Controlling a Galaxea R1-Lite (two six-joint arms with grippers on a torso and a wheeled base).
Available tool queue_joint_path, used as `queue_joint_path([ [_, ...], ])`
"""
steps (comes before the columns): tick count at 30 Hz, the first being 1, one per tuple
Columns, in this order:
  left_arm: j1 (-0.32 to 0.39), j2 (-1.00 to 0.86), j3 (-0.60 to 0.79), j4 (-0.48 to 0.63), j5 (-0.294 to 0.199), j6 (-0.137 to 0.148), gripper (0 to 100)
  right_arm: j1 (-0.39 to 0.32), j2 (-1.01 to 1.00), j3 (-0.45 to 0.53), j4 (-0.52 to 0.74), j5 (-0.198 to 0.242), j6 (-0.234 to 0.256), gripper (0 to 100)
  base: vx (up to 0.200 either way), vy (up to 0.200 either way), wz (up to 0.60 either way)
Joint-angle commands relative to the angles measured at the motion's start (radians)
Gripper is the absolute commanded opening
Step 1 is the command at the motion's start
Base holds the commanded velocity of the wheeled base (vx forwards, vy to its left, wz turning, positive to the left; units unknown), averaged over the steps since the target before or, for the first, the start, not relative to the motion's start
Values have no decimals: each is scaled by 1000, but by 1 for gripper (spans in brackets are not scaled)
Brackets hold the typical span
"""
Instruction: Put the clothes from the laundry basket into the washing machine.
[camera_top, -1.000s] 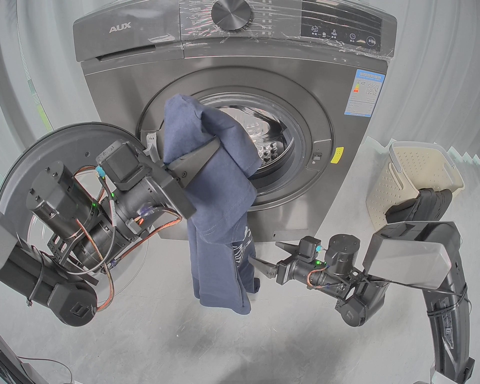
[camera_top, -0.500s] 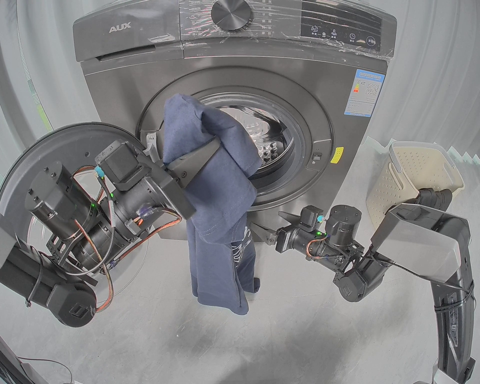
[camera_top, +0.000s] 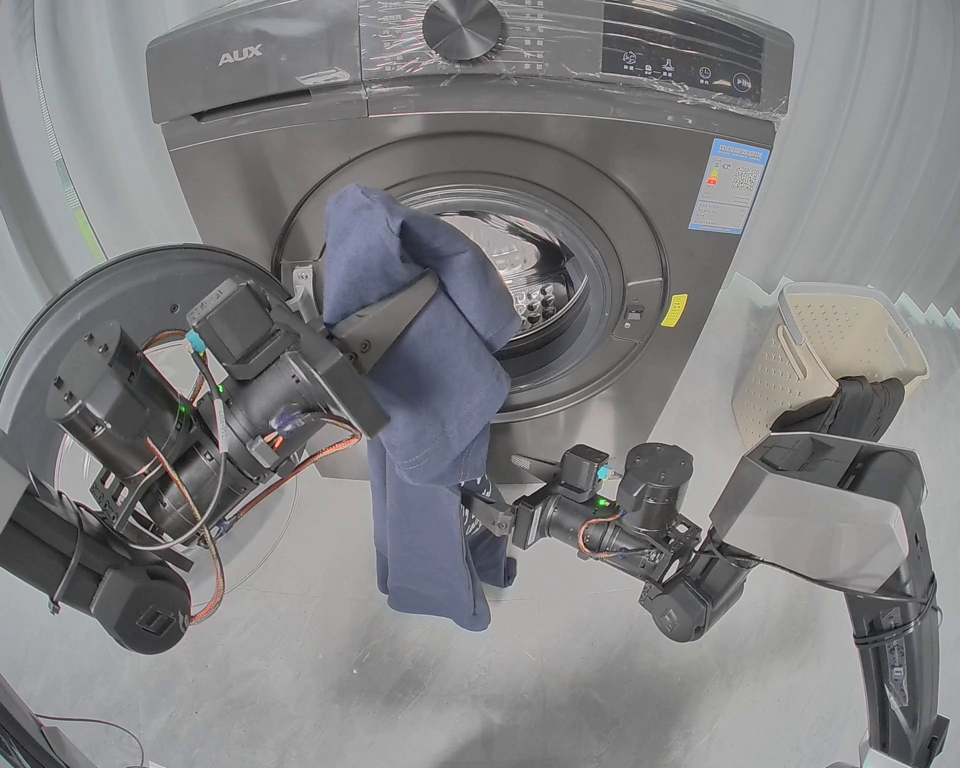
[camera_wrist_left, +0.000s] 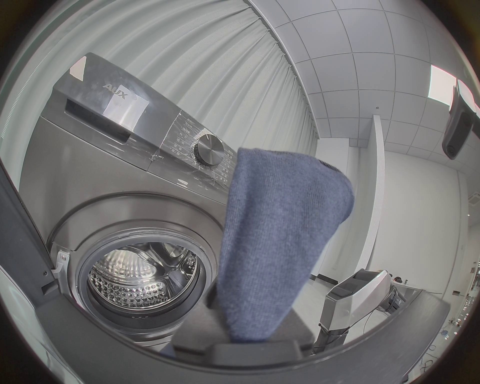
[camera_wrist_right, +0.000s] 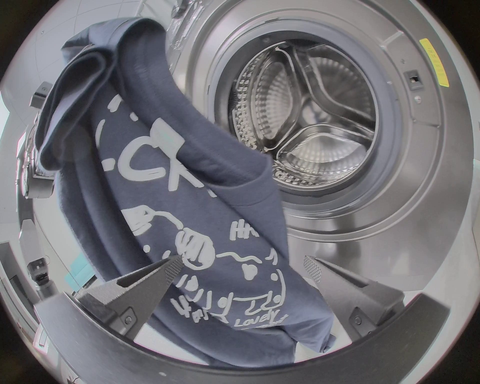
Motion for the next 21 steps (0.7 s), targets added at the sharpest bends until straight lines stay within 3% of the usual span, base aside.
queue_joint_path([
  [1, 0, 0, 2, 0, 0, 1, 0, 20, 0, -3, -1, 10, -1, 100, 0, 0, 0],
  [12, 0, -2, 8, 0, 0, 1, 0, 8, 21, -94, 3, 10, -4, 100, 0, 0, 0],
  [18, 1, -2, 5, 0, 0, 1, 0, -3, -6, -2, -17, 10, -18, 100, 0, 0, 0],
  [21, 0, 0, 3, 0, 0, 1, 0, -29, -38, 93, -69, 13, -28, 100, 0, 0, 0],
])
